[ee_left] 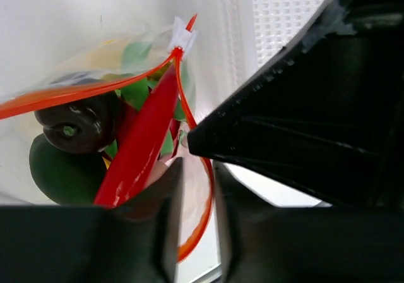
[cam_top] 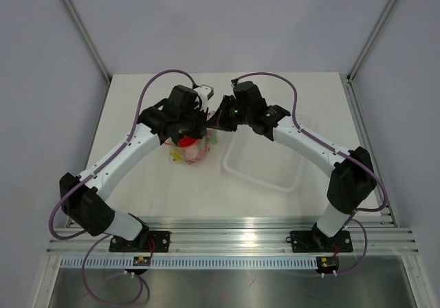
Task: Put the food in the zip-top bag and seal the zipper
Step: Zip the zipper food storage bag at the center of the board.
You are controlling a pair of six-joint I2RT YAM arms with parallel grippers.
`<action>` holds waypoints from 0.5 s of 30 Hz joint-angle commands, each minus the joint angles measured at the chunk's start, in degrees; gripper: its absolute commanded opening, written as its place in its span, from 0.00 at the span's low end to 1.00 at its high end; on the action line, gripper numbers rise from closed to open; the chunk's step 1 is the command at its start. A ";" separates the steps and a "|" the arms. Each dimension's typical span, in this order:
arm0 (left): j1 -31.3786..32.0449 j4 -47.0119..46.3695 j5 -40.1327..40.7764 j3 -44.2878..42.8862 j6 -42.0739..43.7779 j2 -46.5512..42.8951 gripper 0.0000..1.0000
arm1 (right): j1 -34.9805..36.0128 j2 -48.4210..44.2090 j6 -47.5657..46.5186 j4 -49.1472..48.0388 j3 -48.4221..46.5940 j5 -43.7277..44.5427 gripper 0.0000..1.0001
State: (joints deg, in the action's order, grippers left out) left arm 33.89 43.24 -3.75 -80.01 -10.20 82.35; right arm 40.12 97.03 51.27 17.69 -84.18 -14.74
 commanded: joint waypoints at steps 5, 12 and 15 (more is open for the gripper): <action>0.12 -2.90 5.15 0.46 0.97 -0.60 0.00 | 0.40 -2.20 -3.79 -1.70 -2.21 -4.15 0.36; -0.40 -3.52 4.11 2.57 1.93 -4.29 0.00 | -1.18 -8.69 -13.73 3.22 -1.96 0.76 0.68; -0.75 -3.52 4.10 2.84 2.28 -5.26 0.00 | -3.63 -12.47 -19.07 3.14 -0.28 1.12 0.71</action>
State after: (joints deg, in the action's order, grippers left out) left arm 33.80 43.75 -0.80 -76.95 -9.04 80.97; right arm 38.96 91.44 39.66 21.74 -84.42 -14.31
